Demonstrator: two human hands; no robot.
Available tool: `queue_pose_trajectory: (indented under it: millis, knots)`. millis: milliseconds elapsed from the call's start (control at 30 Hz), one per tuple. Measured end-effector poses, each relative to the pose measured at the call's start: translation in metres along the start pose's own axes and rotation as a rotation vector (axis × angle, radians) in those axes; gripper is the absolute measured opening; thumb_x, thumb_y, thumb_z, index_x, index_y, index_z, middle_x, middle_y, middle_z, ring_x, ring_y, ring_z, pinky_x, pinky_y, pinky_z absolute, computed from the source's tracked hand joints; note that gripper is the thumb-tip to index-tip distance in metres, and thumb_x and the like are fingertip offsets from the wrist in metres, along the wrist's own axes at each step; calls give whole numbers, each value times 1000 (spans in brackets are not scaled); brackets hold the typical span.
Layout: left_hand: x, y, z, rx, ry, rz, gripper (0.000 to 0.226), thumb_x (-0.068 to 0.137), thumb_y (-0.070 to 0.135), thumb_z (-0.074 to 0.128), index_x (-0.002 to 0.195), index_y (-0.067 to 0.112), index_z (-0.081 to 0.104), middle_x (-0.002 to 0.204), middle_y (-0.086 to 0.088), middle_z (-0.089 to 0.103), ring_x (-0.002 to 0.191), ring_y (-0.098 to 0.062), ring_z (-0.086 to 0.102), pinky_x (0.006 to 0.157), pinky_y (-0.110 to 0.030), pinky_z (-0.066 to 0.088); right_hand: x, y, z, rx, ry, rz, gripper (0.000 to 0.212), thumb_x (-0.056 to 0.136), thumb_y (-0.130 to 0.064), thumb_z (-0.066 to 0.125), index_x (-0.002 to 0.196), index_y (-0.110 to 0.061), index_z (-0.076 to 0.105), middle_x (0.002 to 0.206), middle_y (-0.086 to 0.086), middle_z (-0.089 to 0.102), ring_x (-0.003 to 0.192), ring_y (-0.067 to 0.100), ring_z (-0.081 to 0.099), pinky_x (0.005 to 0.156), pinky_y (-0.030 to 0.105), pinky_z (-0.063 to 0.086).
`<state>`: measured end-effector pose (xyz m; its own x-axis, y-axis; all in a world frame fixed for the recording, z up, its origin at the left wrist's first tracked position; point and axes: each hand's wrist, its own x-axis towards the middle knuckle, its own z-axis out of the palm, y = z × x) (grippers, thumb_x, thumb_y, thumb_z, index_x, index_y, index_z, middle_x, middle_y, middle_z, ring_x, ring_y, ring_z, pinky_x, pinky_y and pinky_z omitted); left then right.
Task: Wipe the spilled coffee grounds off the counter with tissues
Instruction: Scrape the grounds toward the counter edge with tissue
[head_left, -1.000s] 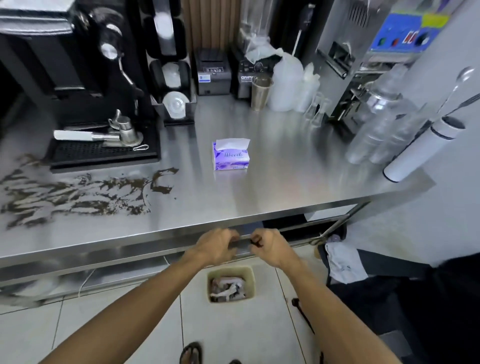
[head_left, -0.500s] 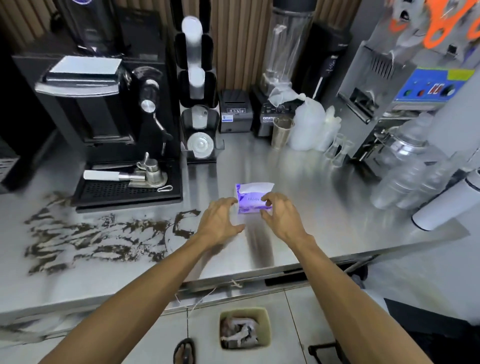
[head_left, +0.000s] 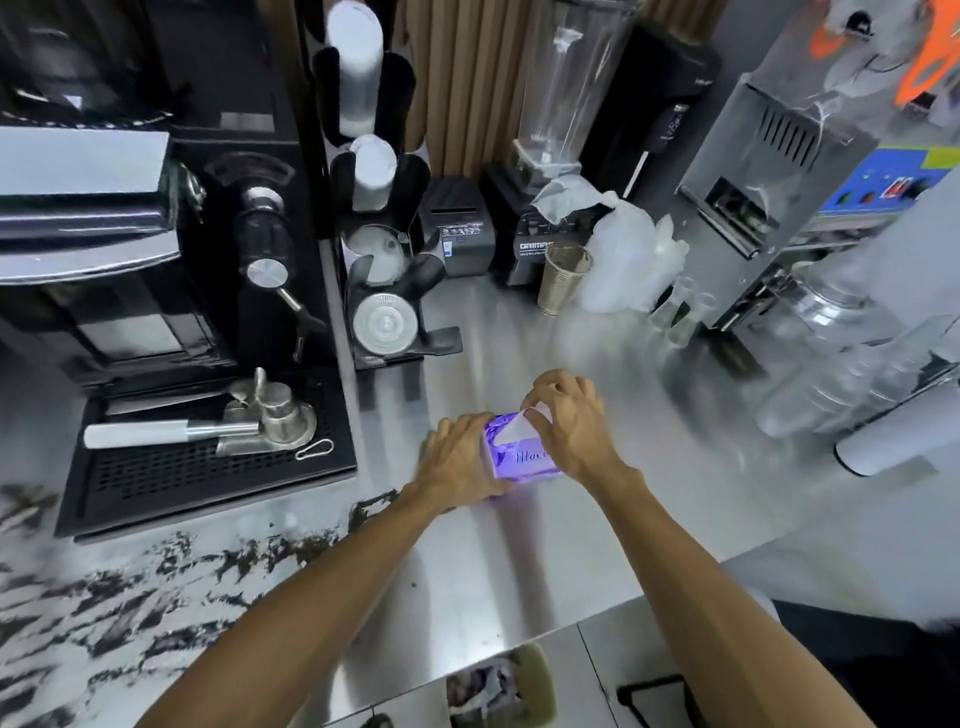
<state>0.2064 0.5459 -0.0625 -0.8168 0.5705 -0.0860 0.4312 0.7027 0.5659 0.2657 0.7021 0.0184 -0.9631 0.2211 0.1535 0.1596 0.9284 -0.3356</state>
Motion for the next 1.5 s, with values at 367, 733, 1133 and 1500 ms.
queue_pose_trajectory:
  millis: [367,733,1133,1500]
  knots:
    - [-37,4,-8,-11,12,42,87,50,69,70,123,31,44,114,3,54,102,-24,44,93,-40,42,-34,-38,-83,100,197,-133,9,97,-25,54,101,-24,62,116,-7,54,104,21,48,88,37,39]
    - [-109,59,-93,-1197,-109,59,60,70,20,85,124,18,58,117,-1,70,108,-17,66,89,-31,54,-94,-59,-128,828,116,44,9,96,-13,59,105,-13,61,94,-4,72,88,11,69,72,24,56]
    - [-200,28,-77,-896,86,-190,30,83,-2,68,92,24,79,111,8,70,101,-1,64,85,-16,51,-149,-39,-72,1279,-186,499,30,92,6,36,86,1,65,101,28,66,70,41,67,57,38,56]
    - [-249,9,-79,-825,146,-193,24,85,-2,68,102,14,73,97,3,70,75,-15,72,65,-27,59,-161,-49,-22,1359,-297,396,22,80,18,65,99,6,67,106,29,67,97,41,67,79,44,59]
